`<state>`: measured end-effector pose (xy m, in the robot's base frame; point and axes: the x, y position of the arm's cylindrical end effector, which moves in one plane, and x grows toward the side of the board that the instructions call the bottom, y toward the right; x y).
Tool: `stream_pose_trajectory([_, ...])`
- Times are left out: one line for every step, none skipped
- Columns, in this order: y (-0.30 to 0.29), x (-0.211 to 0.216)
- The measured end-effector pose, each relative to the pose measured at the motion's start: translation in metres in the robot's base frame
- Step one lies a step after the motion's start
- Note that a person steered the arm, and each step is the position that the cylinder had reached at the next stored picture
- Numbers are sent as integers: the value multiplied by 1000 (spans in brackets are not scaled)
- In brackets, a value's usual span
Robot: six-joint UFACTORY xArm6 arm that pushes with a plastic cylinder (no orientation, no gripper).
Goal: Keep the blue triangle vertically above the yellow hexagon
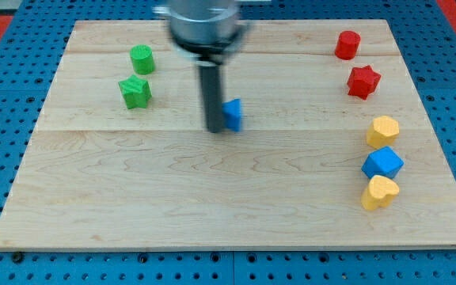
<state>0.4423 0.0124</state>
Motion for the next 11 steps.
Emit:
stream_pose_trajectory([-12, -24])
stream_pose_trajectory([23, -36])
stream_pose_trajectory([88, -34])
stream_pose_trajectory([101, -41])
stream_pose_trajectory([55, -75])
stream_pose_trajectory([86, -75])
stream_pose_trajectory([116, -58])
stream_pose_trajectory([121, -53])
stream_pose_trajectory([157, -49])
stream_pose_trajectory([178, -45])
stream_pose_trajectory([106, -57])
